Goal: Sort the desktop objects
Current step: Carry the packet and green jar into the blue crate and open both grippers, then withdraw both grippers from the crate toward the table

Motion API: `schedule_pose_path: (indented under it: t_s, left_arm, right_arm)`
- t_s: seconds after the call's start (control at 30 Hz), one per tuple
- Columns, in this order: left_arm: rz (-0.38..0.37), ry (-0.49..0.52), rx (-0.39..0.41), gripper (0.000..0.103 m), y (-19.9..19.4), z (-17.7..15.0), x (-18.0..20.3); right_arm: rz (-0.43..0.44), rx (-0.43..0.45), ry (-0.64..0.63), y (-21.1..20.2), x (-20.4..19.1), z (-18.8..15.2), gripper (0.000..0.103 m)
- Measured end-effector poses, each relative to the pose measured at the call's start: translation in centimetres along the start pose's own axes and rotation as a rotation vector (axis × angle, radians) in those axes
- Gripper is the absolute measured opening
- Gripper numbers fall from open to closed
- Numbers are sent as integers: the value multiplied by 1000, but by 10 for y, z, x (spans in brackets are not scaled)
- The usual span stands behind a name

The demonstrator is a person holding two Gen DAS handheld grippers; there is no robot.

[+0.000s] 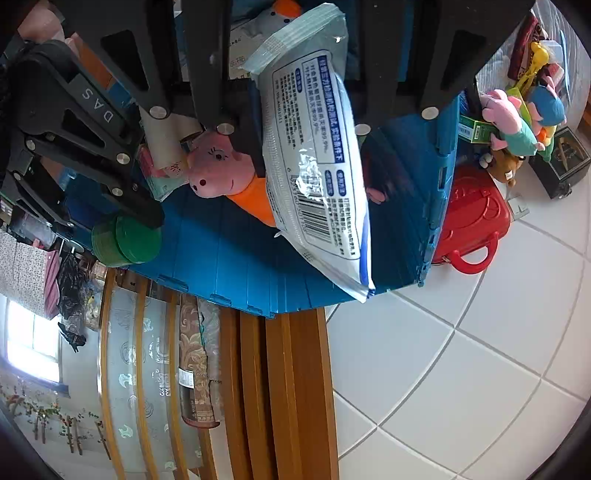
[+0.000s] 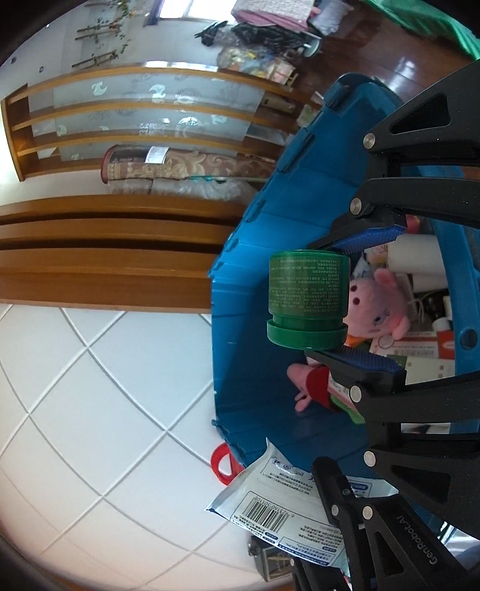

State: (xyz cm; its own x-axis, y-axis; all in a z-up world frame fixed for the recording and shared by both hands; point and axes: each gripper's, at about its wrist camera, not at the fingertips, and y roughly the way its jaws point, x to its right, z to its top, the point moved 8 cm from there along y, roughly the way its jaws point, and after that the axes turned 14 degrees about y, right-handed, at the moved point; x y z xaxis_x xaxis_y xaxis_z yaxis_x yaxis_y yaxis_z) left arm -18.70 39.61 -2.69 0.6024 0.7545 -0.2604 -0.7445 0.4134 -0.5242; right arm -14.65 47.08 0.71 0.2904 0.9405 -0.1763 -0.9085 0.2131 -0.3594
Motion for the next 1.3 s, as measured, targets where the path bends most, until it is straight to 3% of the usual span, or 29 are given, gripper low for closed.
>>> schedule_pose_path:
  t_s: [0.17,0.27,0.3,0.33,0.4,0.5,0.87,1.3]
  left_arm:
    - [-1,-14,-13,33,5,-1,0]
    - [6,-21,-4,51,4,0,-1]
    - [9,-20,3,62,2,2,-1]
    - [17,-20,12,69,-1,3,-2]
    - [42,-19,27,76,-5,4,-6]
    - [39,-44,33,78,-7,3,-13]
    - [94,-90,71,79,-33,-5,-43]
    - [194,-187,108,81,-78,-39,-115]
  right_arm:
    - [2,-11,-7,8,5,0,46]
    - [-1,-13,-5,12,7,-1,48]
    - [-7,-11,-2,13,9,0,58]
    - [-12,-9,2,13,10,0,75]
    - [-21,6,10,12,13,3,86]
    - [-33,22,21,10,17,7,103]
    - [-19,47,25,1,5,11,103]
    - [69,86,-21,-22,-67,11,103]
